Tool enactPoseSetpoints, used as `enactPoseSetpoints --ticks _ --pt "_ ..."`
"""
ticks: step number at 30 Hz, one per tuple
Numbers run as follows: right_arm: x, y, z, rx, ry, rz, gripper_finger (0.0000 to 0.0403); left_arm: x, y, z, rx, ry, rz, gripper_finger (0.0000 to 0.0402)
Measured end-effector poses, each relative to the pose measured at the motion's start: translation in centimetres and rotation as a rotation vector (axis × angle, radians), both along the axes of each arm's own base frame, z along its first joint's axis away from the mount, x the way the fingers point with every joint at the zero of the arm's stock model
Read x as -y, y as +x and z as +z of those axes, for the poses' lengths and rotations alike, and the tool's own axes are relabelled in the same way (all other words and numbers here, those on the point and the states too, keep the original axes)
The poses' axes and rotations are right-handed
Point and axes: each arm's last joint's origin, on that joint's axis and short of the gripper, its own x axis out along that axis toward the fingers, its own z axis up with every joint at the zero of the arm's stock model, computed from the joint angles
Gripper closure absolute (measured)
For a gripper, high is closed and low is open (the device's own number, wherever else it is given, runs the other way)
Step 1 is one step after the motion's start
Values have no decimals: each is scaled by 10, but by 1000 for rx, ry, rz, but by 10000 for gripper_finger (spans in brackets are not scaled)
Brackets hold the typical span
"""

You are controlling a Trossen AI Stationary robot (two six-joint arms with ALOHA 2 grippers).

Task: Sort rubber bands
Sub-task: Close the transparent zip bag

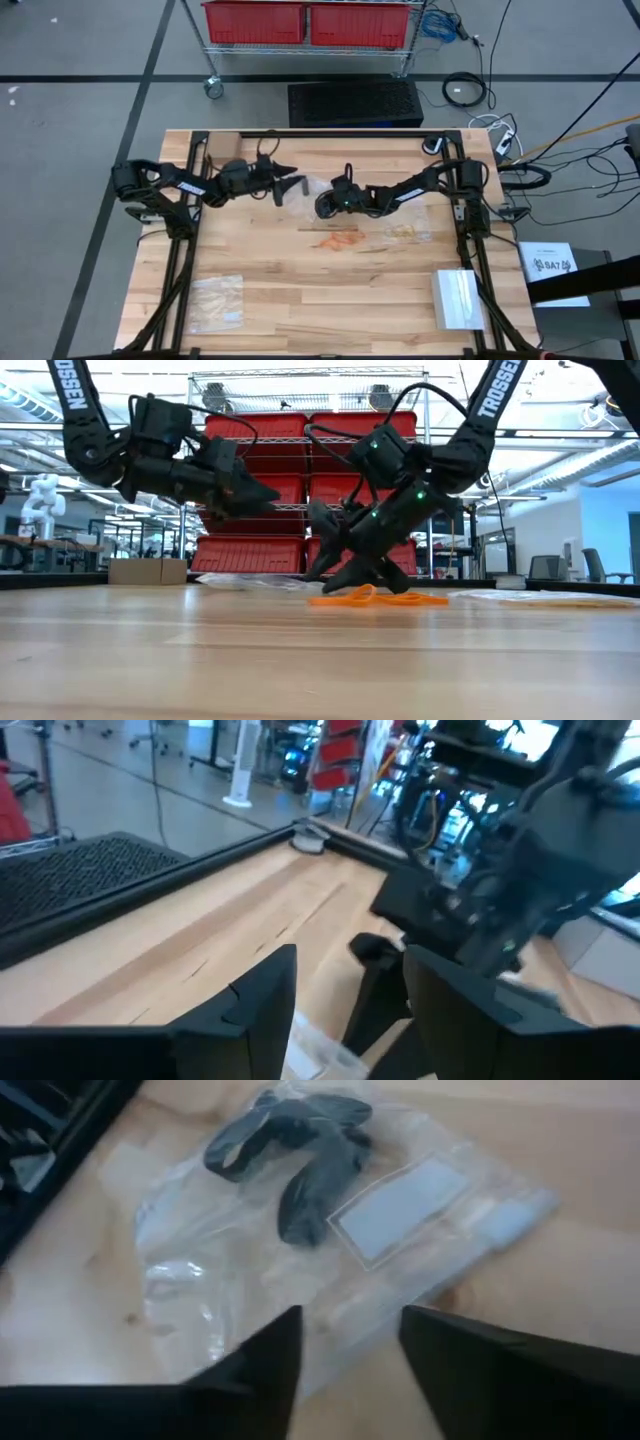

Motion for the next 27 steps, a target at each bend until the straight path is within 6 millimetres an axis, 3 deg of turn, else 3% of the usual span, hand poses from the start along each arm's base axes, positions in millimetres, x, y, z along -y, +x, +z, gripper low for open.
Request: enactPoseSetpoints --ticks 3,5,9,14,22,27 --pt "1 1 0 -29 -56 14 355 -3 -1 2 24 -2 -24 210" --pt "2 3 2 -50 -98 35 389 -5 -2 4 43 7 -38 210" --pt "2 8 14 -70 -174 95 392 -9 -5 9 85 20 -75 210" --pt "-2 4 48 -117 -331 218 400 -12 -7 8 80 19 -132 210" --pt "-25 -22 121 -194 -582 442 402 -4 -4 10 70 158 -257 210" --pt "-41 -38 152 -172 -675 518 402 6 1 10 62 247 -308 210"
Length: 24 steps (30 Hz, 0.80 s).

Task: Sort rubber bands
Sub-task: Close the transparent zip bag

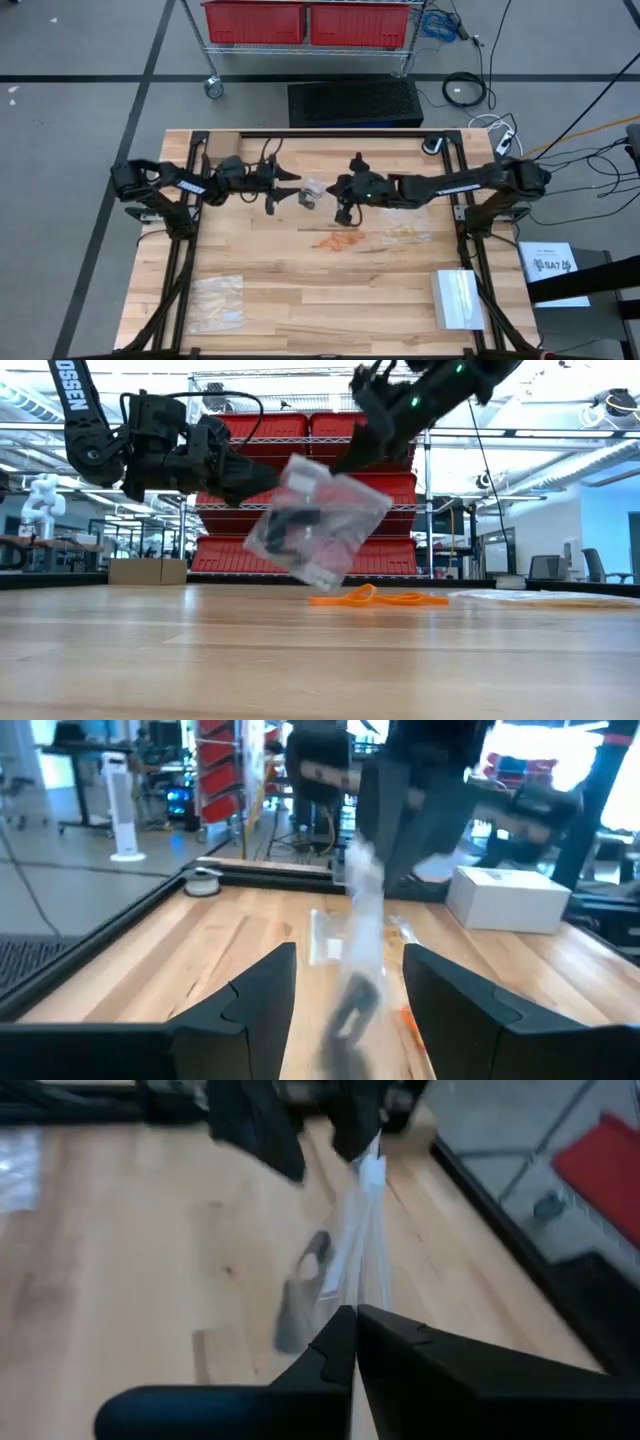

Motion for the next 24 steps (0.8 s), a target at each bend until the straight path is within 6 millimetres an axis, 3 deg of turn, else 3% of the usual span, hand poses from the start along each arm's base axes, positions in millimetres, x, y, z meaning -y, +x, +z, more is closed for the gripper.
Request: enactPoseSetpoints --ticks 5,12,17,24 --pt "-8 -6 12 11 -60 58 403 7 11 5 -2 6 -46 210" --pt "-11 -9 6 -67 -63 101 403 8 28 22 3 -65 -192 210" --pt "-11 -9 9 -80 -66 104 403 5 36 21 -90 -110 -211 212" --pt "-12 -8 13 -98 -66 131 403 1 45 24 -167 -98 -156 272"
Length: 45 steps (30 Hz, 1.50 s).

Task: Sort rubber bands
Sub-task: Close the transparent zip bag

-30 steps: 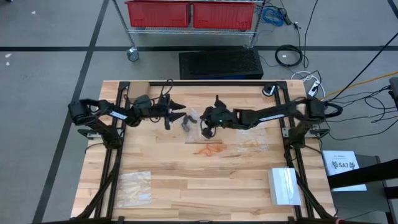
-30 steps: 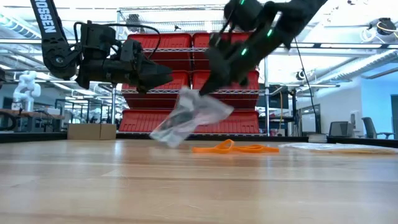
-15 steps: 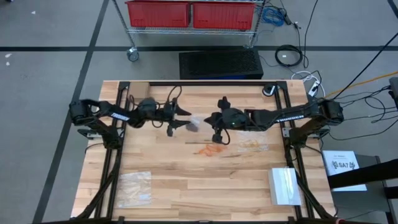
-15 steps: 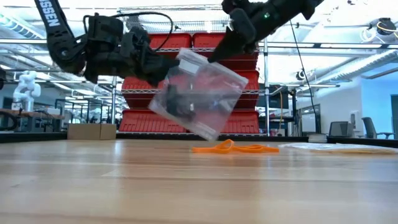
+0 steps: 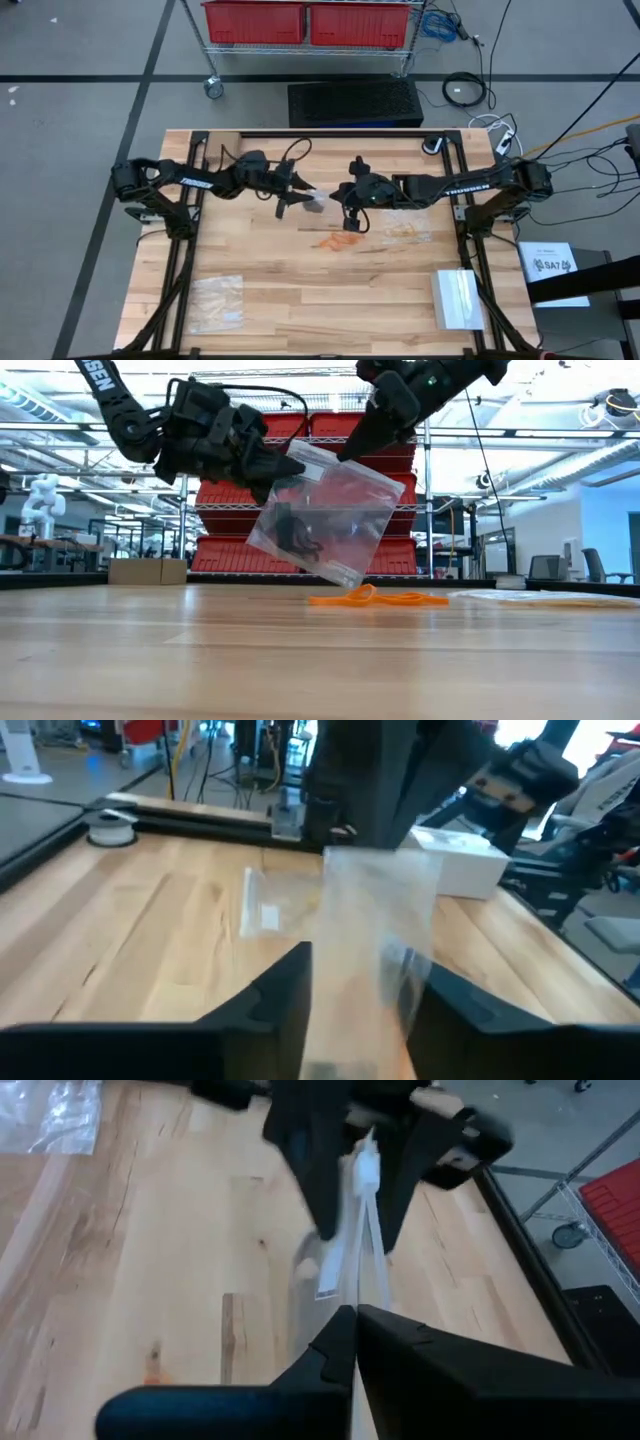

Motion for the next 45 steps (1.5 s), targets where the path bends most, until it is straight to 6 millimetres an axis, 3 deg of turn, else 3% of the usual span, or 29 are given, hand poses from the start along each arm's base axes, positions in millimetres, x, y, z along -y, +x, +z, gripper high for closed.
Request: enactPoseSetpoints --ticks 5,18,24,26,32,37,45 --pt "0 -2 -2 -31 0 0 403 -1 3 6 19 4 -18 306" --pt "0 -4 -6 -72 6 12 403 2 5 6 13 29 -40 319" --pt "-1 -4 -6 -78 25 22 403 3 6 6 19 56 -47 389" --pt "-1 -4 -6 -73 54 -2 402 5 6 6 22 73 -53 394" --pt "4 0 13 -26 149 -90 361 9 7 6 31 100 -73 398" --pt "3 9 28 36 196 -36 316 8 7 5 16 120 -40 399" --pt "7 29 23 1 203 -43 305 8 8 4 12 131 -8 400"
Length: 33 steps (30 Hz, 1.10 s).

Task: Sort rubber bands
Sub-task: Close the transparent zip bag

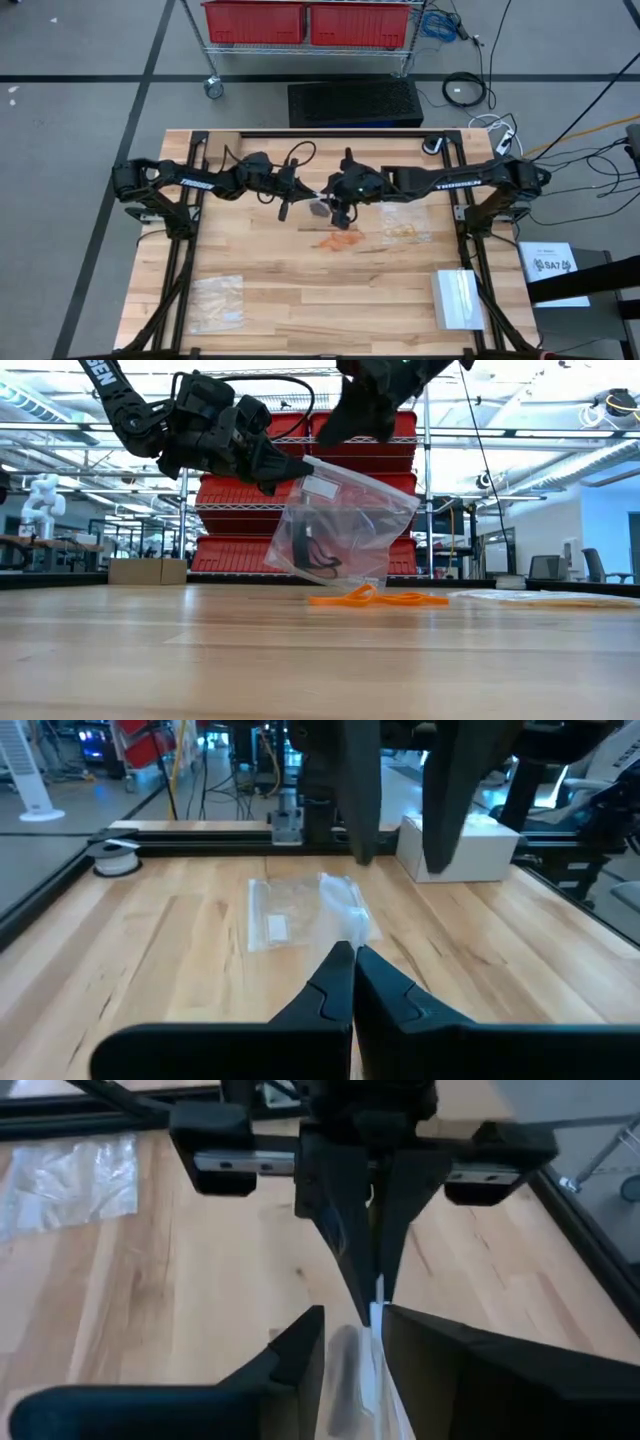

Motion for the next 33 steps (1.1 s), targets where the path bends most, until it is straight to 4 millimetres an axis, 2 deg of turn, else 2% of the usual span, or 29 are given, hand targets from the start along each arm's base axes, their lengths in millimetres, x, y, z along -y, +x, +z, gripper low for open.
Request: enactPoseSetpoints --ticks 9,13,16,21,33 --pt "14 14 -13 -92 -4 -29 305 0 0 0 -3 0 0 400" --pt "17 15 -12 -88 -4 -31 306 0 0 0 -3 1 0 400" --pt "17 15 -12 -89 -6 -29 327 0 0 0 -4 1 4 400" --pt "17 15 -13 -100 -23 -14 392 -1 0 0 -4 6 16 400" --pt "11 4 -21 -242 1 -28 397 -5 -1 -1 -8 7 67 401"
